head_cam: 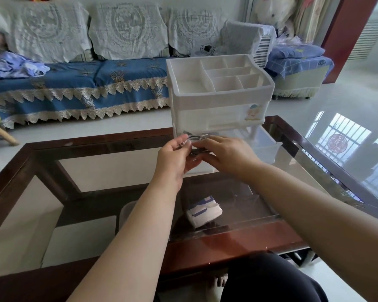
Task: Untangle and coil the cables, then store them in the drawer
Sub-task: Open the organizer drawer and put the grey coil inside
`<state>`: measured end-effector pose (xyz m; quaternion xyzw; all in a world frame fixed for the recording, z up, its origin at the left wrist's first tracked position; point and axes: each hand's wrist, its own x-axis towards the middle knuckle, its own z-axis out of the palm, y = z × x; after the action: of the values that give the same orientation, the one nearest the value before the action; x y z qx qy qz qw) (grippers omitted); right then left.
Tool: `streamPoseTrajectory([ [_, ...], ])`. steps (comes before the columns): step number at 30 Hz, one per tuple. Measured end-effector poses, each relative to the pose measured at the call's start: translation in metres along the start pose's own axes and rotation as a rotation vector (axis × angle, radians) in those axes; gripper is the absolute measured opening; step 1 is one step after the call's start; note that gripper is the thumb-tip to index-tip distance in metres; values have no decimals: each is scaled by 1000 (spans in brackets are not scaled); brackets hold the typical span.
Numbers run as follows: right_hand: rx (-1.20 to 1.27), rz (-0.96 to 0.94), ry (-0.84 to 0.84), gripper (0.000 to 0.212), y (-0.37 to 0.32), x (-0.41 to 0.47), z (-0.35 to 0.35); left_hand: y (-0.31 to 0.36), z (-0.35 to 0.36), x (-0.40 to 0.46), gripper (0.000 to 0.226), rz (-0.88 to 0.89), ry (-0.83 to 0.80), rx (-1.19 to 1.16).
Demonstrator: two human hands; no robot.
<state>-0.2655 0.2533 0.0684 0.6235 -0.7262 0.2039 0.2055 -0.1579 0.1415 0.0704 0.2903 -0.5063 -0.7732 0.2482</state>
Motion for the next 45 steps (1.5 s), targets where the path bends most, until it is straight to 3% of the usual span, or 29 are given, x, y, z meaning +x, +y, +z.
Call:
streamPoseTrajectory([
  [6,30,198,-239,35,3,1,-14,0,8,-2,35,9,3,49],
  [12,123,494,-281,27,41,13,-13,-5,12,-8,38,141,47,274],
  [16,165,601,-306,25,56,8,1,-7,7,-7,37,182,18,370],
  [19,194,612,-373,11,59,8,3,-8,6,-6,31,241,15,434],
  [22,135,572,-517,44,51,10,-3,-10,3,-2,23,290,38,480],
  [26,-147,362,-629,61,44,1,-1,-17,1,6,18,434,73,678],
  [30,-326,229,-543,58,40,-2,6,-18,1,3,28,725,167,994],
  [34,-277,215,-404,56,28,-13,16,2,4,18,43,984,217,1298],
  [39,-193,293,-306,38,24,-17,19,51,22,48,59,938,126,1585],
  [45,-137,360,-311,43,34,-6,18,51,19,59,60,906,58,1568],
])
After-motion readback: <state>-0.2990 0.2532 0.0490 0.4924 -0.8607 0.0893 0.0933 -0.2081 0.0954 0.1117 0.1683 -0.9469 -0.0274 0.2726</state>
